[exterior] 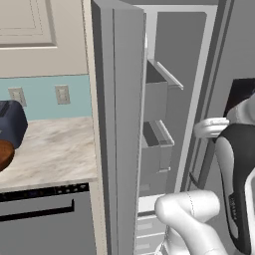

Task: Take the mushroom, peach, and broccoli from the freezer and place them in the bowl on the counter.

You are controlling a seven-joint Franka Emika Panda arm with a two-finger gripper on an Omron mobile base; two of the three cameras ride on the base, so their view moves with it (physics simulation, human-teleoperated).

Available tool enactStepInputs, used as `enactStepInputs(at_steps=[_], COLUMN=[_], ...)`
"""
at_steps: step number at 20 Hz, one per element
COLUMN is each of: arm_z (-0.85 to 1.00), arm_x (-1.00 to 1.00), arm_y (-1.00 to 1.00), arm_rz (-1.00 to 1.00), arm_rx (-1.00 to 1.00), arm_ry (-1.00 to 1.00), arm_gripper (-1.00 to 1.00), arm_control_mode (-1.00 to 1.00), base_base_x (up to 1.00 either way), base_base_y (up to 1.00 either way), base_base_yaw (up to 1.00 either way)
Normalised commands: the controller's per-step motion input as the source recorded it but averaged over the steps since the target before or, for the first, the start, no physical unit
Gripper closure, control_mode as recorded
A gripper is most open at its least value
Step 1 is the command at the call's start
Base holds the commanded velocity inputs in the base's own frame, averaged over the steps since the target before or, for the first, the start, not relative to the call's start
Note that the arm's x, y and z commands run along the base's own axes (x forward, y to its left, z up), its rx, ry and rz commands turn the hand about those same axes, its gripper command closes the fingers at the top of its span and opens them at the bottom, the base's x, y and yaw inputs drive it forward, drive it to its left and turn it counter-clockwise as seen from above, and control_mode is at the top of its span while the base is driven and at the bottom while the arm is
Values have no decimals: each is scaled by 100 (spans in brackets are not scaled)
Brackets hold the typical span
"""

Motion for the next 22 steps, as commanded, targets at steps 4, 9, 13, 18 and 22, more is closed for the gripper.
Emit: enactStepInputs(at_steps=[4,9,13,18,22], arm_z=[4,0,0,0,0], arm_x=[-23,-22,-12,-1,0], arm_y=[3,6,9,12,1], arm_rz=[-3,-6,-5,-4,0], arm_rx=[-1,-1,0,-1,0], arm_ry=[4,0,0,0,0], arm_gripper=[100,100,100,100,100], arm_control_mode=[-100,-100,-100,-100,-100], base_base_x=[0,0,0,0,0], base_base_y=[0,0,0,0,0], base_base_yaw=[0,0,0,0,0])
